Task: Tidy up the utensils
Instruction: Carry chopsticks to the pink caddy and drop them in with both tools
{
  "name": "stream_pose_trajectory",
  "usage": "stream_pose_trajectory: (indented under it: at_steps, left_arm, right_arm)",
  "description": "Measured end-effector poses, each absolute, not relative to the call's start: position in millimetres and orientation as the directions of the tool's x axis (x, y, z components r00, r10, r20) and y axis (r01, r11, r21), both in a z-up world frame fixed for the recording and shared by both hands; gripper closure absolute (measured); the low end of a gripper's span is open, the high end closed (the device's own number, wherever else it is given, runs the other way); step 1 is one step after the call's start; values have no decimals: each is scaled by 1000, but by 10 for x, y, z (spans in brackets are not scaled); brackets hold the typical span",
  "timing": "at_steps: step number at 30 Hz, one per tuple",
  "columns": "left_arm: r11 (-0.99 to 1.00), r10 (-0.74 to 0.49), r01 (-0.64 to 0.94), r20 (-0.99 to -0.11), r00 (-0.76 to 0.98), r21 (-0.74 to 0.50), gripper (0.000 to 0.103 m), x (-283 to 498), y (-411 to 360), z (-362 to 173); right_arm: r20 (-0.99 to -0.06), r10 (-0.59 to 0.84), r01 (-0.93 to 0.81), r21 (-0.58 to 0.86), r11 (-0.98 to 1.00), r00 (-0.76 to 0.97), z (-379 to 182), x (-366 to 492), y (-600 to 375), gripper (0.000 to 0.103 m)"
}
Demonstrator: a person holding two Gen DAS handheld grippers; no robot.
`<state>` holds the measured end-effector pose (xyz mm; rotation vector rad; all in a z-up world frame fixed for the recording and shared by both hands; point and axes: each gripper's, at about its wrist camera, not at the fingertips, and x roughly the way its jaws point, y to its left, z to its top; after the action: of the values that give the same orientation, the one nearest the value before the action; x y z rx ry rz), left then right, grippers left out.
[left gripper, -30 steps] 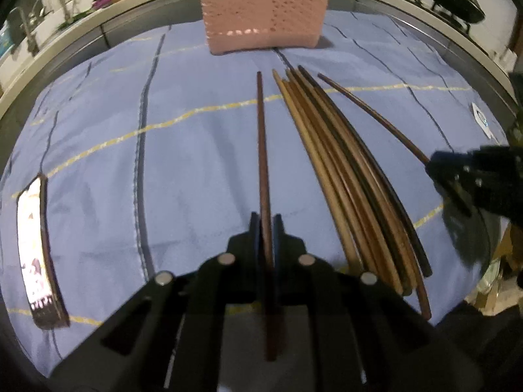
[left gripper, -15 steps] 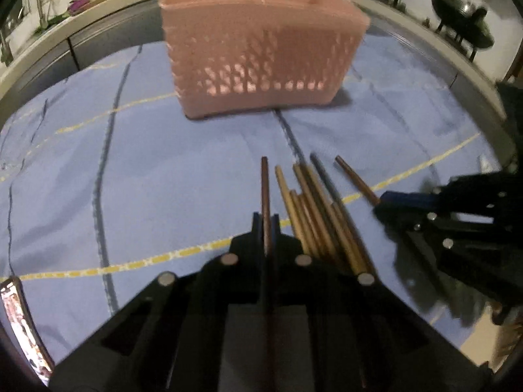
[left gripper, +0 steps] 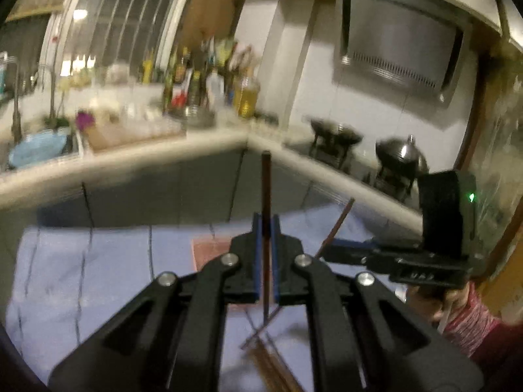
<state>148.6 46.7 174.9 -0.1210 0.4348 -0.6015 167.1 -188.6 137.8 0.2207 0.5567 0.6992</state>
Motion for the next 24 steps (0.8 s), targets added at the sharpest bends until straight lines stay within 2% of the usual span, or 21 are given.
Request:
stream_pose_trajectory:
  at_steps: [3,8,14,17,18,19,20,21,22,24]
  left_arm:
    - [844,-537,505,-312,784,-183,99,1724,381,2061]
    - [870,-491,468,-351,797,-154,99,2202,258,2031]
    - [871,-481,461,-483,732,-168,99,2600,112,1433]
    - [893,-415,433,-591,691,-121,97,2668,-60,1071]
    - [901,-388,423,-619,682,-99,94,2678,-94,987]
    - [907,-366,414,-638,677,-81,83,2651,-113,928]
    - [909,-360,409,-639,680,-76,71,2610,-102,916]
    - [912,-356,402,-628,692,-74,66,2555,-75,941]
    - [919,-349,389,-603,717,-70,59,2462,-24,1005]
    - [927,-345,370,-546,763,-68,56,2248,77,1174]
  right_arm:
    - [-386,632,-540,329,775,672,1687,1989,-1843,98]
    - [-412,586,-495,313,810,698,1684,2412,-1884,98]
    - [-523,525,-453,271,849,671,1093,2620,-1769,98]
    - [-594,504,-412,296,862,627,738,2688,-1719,96]
    - [-602,505,-400,312,862,618,669,2683,-1721,90]
    - [-596,508,-389,328,861,622,657,2668,-1738,83]
    - [-585,507,-375,342,862,633,674,2600,-1763,62]
    - [-556,503,-350,363,863,662,708,2534,-1825,44]
    - [-538,503,-343,375,862,676,740,2470,-1860,38]
    - [-513,513,-346,390,853,688,856,2344,-1927,34]
